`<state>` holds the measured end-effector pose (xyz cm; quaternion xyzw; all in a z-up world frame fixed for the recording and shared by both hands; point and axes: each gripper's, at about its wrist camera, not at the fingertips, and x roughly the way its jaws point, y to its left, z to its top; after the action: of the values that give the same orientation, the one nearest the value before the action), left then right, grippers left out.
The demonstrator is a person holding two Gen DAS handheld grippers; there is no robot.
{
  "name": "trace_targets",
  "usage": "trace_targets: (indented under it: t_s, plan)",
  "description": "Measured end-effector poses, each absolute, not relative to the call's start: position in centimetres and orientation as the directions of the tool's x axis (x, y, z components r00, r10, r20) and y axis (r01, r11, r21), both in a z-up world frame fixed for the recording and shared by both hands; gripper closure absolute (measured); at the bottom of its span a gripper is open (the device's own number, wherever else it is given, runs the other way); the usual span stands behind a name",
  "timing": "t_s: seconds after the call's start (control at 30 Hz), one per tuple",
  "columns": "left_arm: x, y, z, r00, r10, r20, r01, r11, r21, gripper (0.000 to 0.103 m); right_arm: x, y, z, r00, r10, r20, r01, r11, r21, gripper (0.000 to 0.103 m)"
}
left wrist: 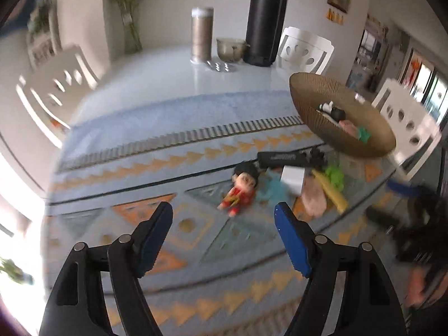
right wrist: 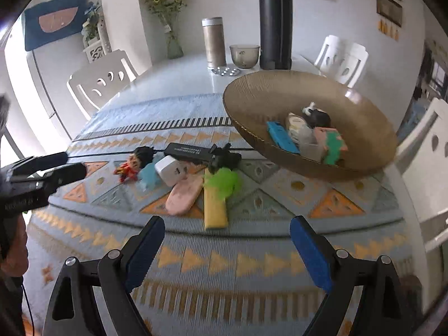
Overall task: Organize rigid objects
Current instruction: 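Grasp the red-clad boy figurine with the left gripper while the right grasps the yellow lighter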
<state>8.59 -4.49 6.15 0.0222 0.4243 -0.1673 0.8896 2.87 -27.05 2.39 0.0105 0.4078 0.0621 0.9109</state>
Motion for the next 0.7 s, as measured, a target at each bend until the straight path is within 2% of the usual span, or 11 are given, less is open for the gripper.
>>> trace_targets:
  t_s: [0.03, 0.1, 0.23, 0.3, 0.37, 0.53, 0.57, 0.6, 0.63, 0.7]
  plan:
    - [9.5, -4.8, 5.5, 0.571, -0.299, -0.765, 0.319, 0.939, -0.129, 0.036, 3.4, -27.0, 1.6, 0.656, 0.128, -0.744, -0.102, 0.991, 0.081, 0.03]
    - [10.9, -5.3, 4.6, 0.548, -0.321, -0.772, 0.326, 0.932, -0.157, 0.042, 4.2, -27.0, 0.1, 0.629, 0.149, -0.763, -0.099, 0.989, 0.111, 0.036]
    - [12.3, -6.5, 3.2, 0.529, -0.324, -0.784, 0.351, 0.925, -0.145, 0.042, 5.6, -27.2, -0.8, 0.602, 0.137, -0.787, -0.086, 0.991, 0.107, 0.037]
    - [12.9, -7.1, 2.6, 0.517, -0.322, -0.793, 0.356, 0.924, -0.143, 0.048, 6.5, -27.0, -0.9, 0.59, 0.125, -0.798, -0.087, 0.992, 0.091, 0.038]
    - [13.6, -7.7, 2.0, 0.502, -0.312, -0.807, 0.359, 0.924, -0.134, 0.054, 7.2, -26.5, -1.3, 0.588, 0.095, -0.803, -0.083, 0.995, 0.057, 0.049]
    - [14.1, -8.1, 1.0, 0.516, -0.299, -0.803, 0.354, 0.928, -0.118, 0.061, 7.2, -25.6, -1.9, 0.598, 0.056, -0.8, -0.093, 0.996, 0.0, 0.058]
    - [14.0, -8.2, 1.0, 0.518, -0.296, -0.803, 0.356, 0.928, -0.112, 0.068, 7.2, -25.5, -1.8, 0.602, 0.054, -0.797, -0.094, 0.996, -0.003, 0.061]
    - [13.8, -8.5, 1.0, 0.52, -0.297, -0.801, 0.365, 0.925, -0.106, 0.074, 7.2, -25.4, -1.8, 0.604, 0.065, -0.794, -0.103, 0.995, 0.003, 0.072]
    - [13.7, -8.6, 1.0, 0.523, -0.293, -0.801, 0.366, 0.925, -0.099, 0.074, 7.1, -25.4, -1.7, 0.607, 0.076, -0.791, -0.115, 0.993, 0.007, 0.078]
    - [13.3, -8.5, 1.3, 0.531, -0.277, -0.801, 0.359, 0.93, -0.083, 0.074, 7.0, -25.6, -1.6, 0.609, 0.084, -0.788, -0.117, 0.993, 0.015, 0.078]
